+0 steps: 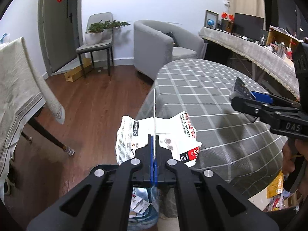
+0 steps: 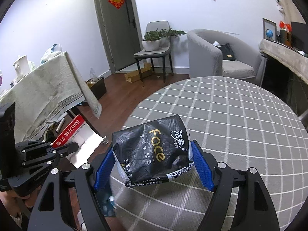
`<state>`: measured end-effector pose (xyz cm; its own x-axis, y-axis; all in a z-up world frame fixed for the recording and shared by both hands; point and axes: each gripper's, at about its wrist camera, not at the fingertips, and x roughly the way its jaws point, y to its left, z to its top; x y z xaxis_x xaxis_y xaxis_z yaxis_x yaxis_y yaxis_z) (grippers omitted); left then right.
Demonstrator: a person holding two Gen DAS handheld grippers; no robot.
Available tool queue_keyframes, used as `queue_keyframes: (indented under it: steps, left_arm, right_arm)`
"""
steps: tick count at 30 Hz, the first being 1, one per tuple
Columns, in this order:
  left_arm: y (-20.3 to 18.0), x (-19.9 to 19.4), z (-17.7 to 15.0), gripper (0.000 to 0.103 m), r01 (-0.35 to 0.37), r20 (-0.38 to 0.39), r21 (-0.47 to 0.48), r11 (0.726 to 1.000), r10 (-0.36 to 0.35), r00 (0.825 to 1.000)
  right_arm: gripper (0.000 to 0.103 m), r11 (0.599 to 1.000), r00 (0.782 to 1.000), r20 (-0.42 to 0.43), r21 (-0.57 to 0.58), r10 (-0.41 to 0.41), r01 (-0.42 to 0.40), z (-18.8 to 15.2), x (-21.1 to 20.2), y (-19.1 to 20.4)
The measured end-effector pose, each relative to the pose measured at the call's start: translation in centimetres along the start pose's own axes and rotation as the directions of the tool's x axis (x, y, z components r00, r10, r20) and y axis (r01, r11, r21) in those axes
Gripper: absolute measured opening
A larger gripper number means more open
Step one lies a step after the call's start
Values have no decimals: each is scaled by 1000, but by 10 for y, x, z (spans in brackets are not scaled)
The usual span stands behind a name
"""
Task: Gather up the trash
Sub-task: 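Carry the white package and black tissue pack over the teal bin with both grippers, then open the left gripper over the bin to drop the white package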
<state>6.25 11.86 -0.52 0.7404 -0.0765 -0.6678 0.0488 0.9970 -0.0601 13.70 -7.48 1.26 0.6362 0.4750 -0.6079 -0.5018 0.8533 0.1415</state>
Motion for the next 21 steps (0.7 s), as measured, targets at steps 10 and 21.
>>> queue_keyframes:
  steps: [10,21]
  left_arm:
    - [56,21,-35,1,-22,-125,-79,997,12,992]
    - [99,49,-76,1,-63,-295,-120,991,25,955]
  right_arm:
    - [77,995,996,-29,-50,83,-85,6,22,51]
    - [77,986,989,-76,-99,128,-136,6,49,98]
